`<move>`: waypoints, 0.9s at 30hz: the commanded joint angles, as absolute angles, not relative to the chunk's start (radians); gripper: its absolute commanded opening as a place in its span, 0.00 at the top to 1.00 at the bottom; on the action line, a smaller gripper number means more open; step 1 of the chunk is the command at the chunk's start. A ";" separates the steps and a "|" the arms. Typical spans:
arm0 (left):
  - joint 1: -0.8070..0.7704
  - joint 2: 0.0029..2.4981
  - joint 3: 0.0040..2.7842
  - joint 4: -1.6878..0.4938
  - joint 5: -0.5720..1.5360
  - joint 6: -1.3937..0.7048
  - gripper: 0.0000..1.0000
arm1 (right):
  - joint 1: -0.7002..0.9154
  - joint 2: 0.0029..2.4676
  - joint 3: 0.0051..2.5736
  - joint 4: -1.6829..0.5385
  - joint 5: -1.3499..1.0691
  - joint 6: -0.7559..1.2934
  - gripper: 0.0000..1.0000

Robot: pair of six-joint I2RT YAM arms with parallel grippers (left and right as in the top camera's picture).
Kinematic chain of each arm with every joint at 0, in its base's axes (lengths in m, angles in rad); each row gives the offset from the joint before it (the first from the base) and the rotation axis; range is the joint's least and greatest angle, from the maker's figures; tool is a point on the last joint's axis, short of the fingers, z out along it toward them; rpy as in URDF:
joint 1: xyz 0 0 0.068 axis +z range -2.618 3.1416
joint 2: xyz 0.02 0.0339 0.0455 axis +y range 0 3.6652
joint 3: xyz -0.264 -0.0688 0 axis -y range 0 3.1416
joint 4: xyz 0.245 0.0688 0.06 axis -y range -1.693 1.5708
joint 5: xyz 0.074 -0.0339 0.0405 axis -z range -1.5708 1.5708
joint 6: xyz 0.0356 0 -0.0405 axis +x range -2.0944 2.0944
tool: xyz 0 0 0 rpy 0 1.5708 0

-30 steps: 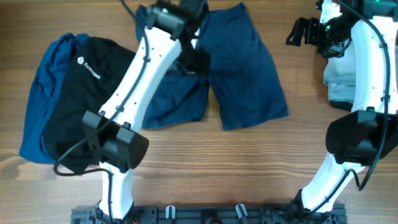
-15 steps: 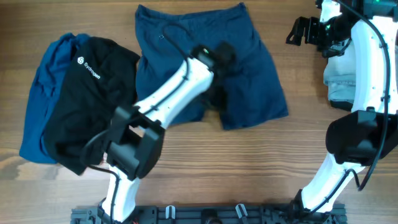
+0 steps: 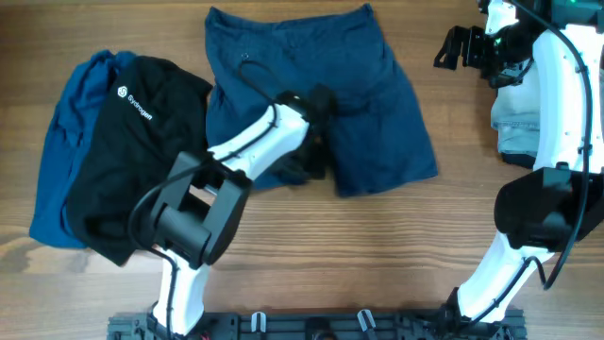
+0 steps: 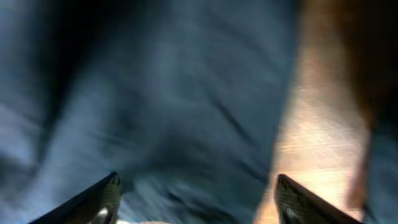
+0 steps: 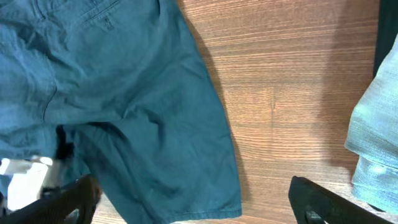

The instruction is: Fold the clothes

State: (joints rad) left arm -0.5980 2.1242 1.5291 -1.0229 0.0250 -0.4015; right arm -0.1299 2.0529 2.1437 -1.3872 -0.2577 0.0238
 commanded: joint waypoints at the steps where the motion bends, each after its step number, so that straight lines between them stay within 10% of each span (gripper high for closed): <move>1: -0.594 2.117 1.504 -1.001 0.041 -0.397 0.35 | -0.130 2.056 2.151 -1.385 -0.264 0.010 0.01; 7: -0.625 2.117 1.504 -1.007 0.080 -0.397 0.94 | -0.130 2.056 2.151 -1.377 -0.264 0.010 0.01; 27: -0.666 1.975 1.505 -1.192 0.220 -0.398 0.96 | -0.085 2.086 2.151 -1.310 -0.316 0.002 0.03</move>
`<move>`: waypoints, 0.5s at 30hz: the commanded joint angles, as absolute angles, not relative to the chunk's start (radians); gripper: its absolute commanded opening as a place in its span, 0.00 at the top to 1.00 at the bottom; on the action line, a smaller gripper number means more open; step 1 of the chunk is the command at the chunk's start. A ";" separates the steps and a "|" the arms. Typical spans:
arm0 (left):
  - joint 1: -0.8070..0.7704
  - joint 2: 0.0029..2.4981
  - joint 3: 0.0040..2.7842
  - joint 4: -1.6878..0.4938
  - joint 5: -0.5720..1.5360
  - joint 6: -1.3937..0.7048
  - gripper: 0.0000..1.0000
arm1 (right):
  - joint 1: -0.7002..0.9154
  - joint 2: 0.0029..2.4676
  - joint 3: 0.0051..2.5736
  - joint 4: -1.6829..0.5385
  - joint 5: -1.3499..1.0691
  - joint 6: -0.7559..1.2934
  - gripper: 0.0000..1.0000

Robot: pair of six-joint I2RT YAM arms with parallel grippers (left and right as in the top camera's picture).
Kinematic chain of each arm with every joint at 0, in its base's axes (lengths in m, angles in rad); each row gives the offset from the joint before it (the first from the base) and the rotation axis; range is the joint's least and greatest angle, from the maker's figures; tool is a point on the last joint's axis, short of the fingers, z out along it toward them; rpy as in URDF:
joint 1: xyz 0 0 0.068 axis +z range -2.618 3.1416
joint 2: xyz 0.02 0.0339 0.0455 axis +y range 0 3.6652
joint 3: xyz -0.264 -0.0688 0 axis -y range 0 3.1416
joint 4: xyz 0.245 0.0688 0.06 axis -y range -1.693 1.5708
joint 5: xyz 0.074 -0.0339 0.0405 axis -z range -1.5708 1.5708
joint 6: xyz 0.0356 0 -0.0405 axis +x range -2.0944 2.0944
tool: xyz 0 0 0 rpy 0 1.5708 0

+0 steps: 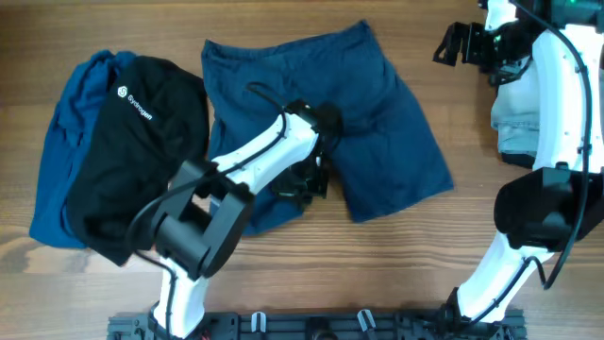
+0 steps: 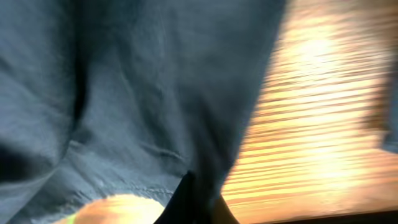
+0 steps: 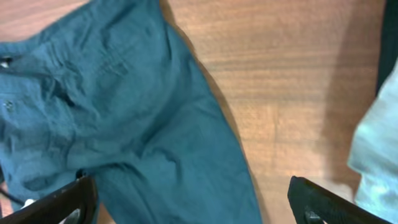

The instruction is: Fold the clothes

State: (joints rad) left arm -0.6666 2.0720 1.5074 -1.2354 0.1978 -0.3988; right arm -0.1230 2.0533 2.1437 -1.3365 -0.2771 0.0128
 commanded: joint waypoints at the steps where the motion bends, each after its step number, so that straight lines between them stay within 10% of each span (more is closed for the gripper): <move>1: -0.666 1.960 1.505 -1.178 0.220 -0.399 0.96 | -0.072 2.096 2.151 -1.299 -0.316 0.004 0.04; 5: -0.665 1.925 1.505 -1.155 0.220 -0.402 0.96 | -0.020 2.152 2.151 -1.233 -0.318 0.043 0.28; 8: -0.666 1.922 1.505 -1.158 0.220 -0.402 0.96 | 0.035 2.207 2.151 -1.132 -0.324 0.098 0.81; 15: -0.672 1.922 1.505 -1.140 0.220 -0.405 0.96 | 0.144 2.341 2.151 -0.866 -0.339 0.246 0.96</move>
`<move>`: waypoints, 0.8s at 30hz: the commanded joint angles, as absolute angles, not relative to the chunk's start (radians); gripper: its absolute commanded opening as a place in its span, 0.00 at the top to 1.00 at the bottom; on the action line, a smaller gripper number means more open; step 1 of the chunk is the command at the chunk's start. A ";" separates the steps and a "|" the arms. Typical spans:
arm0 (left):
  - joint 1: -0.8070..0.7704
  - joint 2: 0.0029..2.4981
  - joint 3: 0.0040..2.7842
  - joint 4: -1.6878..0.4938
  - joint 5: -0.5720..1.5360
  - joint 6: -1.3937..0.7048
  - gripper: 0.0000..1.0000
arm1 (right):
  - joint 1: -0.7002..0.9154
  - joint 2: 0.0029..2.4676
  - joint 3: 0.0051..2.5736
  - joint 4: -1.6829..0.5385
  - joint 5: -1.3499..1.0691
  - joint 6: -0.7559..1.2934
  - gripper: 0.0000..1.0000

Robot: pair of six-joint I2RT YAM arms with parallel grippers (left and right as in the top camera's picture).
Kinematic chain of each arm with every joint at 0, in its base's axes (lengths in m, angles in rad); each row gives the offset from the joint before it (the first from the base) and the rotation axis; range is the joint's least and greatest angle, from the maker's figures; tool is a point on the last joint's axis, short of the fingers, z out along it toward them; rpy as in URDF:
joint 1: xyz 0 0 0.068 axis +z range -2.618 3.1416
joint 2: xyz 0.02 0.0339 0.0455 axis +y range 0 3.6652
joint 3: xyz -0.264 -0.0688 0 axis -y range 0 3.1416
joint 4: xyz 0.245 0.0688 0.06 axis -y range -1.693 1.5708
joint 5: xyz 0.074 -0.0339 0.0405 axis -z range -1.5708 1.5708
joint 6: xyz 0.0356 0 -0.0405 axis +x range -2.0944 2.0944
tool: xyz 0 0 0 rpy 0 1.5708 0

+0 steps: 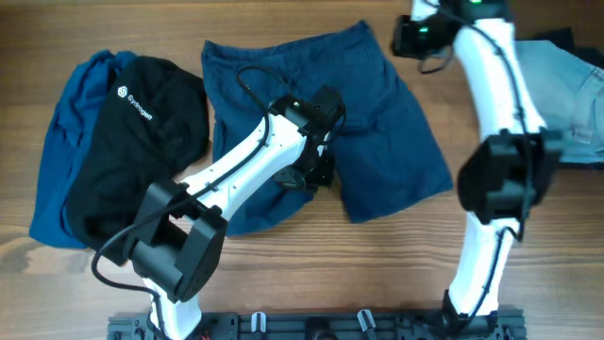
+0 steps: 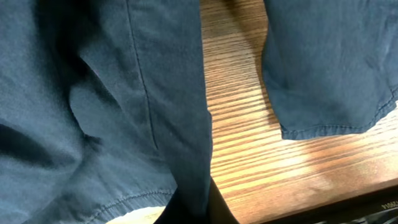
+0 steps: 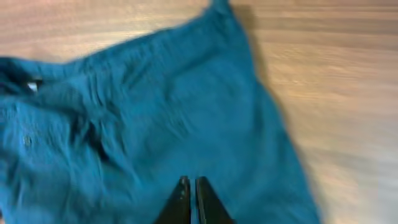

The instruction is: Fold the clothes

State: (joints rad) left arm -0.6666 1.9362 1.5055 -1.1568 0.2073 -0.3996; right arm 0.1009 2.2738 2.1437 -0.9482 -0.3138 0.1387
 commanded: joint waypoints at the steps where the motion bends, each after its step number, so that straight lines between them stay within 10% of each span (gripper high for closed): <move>1: -0.674 1.922 1.505 -1.132 0.220 -0.405 0.96 | 0.155 2.360 2.151 -0.825 -0.339 0.265 0.96; 24: -0.695 1.923 1.505 -1.145 0.216 -0.405 0.96 | 0.197 2.659 2.151 -0.525 -0.334 0.343 0.96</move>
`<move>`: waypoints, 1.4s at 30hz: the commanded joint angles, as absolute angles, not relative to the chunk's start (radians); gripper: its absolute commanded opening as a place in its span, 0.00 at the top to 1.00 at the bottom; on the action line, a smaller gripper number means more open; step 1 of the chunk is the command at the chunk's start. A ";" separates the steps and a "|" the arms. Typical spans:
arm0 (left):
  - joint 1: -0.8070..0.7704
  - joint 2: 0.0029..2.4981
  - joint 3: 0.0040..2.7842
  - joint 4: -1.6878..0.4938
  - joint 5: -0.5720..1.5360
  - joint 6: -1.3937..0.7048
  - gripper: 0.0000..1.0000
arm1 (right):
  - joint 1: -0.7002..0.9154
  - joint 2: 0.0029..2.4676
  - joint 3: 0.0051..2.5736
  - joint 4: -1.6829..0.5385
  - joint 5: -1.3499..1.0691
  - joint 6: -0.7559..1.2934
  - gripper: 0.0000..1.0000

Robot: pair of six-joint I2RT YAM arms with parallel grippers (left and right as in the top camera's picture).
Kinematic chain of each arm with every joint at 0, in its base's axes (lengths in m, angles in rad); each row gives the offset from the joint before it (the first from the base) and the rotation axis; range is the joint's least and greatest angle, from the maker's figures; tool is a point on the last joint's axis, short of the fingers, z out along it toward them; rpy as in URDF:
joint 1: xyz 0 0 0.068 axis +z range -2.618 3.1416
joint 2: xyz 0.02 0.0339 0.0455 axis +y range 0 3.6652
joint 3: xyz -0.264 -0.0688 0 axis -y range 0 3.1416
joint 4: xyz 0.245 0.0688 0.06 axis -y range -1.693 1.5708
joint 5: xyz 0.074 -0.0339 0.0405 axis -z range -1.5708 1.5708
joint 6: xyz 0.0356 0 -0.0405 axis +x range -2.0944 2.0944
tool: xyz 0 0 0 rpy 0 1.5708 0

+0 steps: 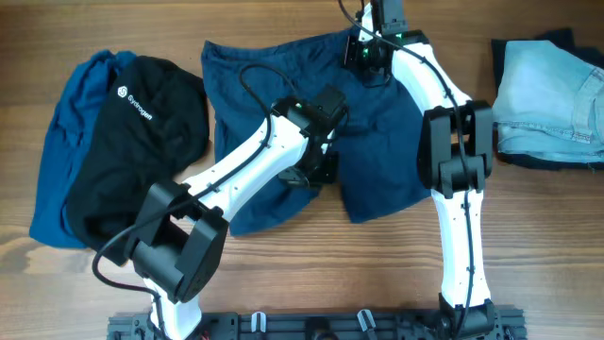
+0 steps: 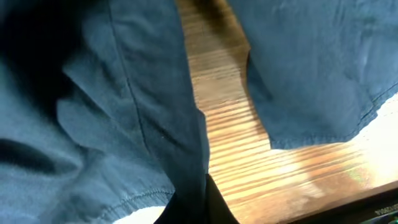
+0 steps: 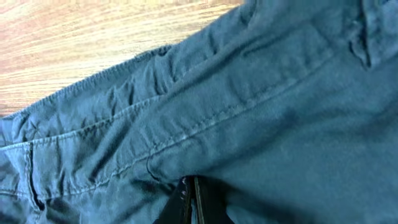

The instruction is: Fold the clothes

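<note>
Dark blue shorts point(image 1: 392, 118) lie spread in the middle of the table, waistband at the far side. My left gripper point(image 1: 316, 172) is at the inner edge of the left leg, shut on a fold of the shorts point(image 2: 118, 106) that runs down into the left gripper point(image 2: 198, 208). The other leg point(image 2: 311, 74) lies flat beside it, with wood showing between the two. My right gripper point(image 1: 366, 55) is shut, its tips pressed onto the cloth just below the waistband point(image 3: 186, 112). The right gripper point(image 3: 191, 190) shows no cloth pinched between its fingers.
A black shirt point(image 1: 132, 142) lies over a blue garment point(image 1: 57, 161) at the left. A folded pale denim piece point(image 1: 547, 94) sits at the right edge. Bare wooden table point(image 1: 330, 274) runs along the front.
My right gripper, still shut, has moved from above the shorts' far right corner to the left and down onto the cloth by the waistband. The left gripper keeps its hold in about the same place.
First my left gripper was open over the middle of the shorts and the right one open beside the denim. Then the left was shut on the shorts, which had shifted. The right then hung shut above the shorts' corner, and now it presses by the waistband.
</note>
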State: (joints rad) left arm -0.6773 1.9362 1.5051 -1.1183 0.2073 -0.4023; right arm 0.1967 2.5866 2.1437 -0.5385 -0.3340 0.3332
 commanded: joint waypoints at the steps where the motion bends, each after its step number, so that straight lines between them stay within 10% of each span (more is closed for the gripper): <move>1: -0.703 1.923 1.505 -1.158 0.216 -0.405 0.96 | 0.196 2.661 2.151 -0.522 -0.334 0.344 0.96; 26: -0.965 1.924 1.505 -1.286 0.134 -0.514 0.96 | 0.138 2.680 2.151 -0.409 -0.335 0.358 0.96; 28: -0.980 1.924 1.505 -1.288 0.153 -0.514 0.87 | 0.131 2.680 2.151 -0.403 -0.335 0.367 0.96; 35: -1.013 1.924 1.505 -1.258 0.167 -0.513 0.09 | 0.110 2.680 2.155 -0.402 -0.400 0.346 0.96; 42: -0.899 1.877 1.547 -1.248 0.075 -0.502 0.00 | 0.068 2.589 2.169 -0.503 -0.472 0.307 0.86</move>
